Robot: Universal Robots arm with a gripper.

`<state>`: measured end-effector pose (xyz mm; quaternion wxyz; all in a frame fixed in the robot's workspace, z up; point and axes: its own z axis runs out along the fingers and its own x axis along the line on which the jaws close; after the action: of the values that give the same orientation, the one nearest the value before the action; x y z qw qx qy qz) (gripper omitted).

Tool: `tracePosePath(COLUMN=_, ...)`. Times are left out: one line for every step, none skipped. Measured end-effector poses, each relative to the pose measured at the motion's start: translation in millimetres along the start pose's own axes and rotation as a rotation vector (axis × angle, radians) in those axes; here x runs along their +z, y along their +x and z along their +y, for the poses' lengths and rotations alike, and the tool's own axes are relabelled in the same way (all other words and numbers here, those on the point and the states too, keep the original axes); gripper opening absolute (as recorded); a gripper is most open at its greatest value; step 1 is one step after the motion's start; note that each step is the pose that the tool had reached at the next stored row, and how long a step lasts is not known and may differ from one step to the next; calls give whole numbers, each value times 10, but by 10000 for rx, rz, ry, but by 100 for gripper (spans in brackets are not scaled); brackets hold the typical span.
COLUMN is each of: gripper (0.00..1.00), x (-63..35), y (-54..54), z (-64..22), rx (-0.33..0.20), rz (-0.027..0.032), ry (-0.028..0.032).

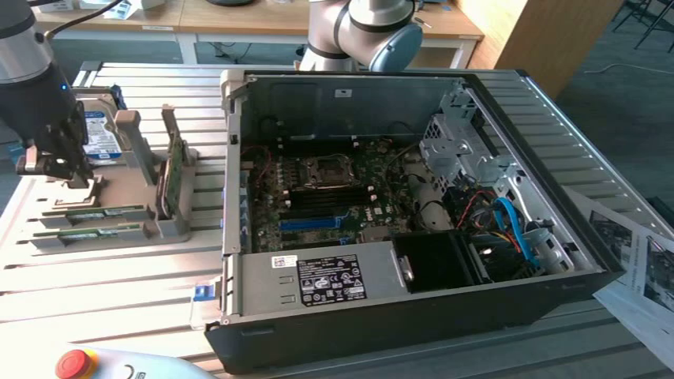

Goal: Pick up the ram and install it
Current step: 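Pick up the ram and move it above insertion slot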

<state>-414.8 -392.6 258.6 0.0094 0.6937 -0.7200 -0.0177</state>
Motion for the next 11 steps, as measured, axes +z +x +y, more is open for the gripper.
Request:
tracePosePath(gripper=24, x=1, y=0, z=0, rx=0, rz=-1, ry=1)
tracePosePath(gripper=24, x=2, y=0, z=-1, rx=0, rz=-2, ry=3)
tracePosePath(gripper=24, x=2, y=0, z=-1, rx=0, rz=-2, ry=3)
tracePosePath(gripper=24, x=2, y=0, z=-1, rx=0, rz=-2, ry=4)
tracePosePath(gripper=24, x=3, y=0, z=0, rx=0, rz=-3, ry=5)
tracePosePath(gripper=24, x=3, y=1, z=2, rx=-4, rz=-3, ry=12)
tracePosePath(gripper=24, x=3, y=2, z=5, rx=-10, rz=-3, ry=17)
tracePosePath(gripper=24, x=3, y=3, z=8, rx=-16, rz=-3, ry=21)
tracePosePath(gripper=24, x=3, y=4, z=11, rx=-23, rz=-2, ry=22)
tracePosePath(gripper=24, x=3, y=5, z=14, rx=-29, rz=-2, ry=24)
tracePosePath(gripper=24, x=3, y=5, z=15, rx=-33, rz=-2, ry=24)
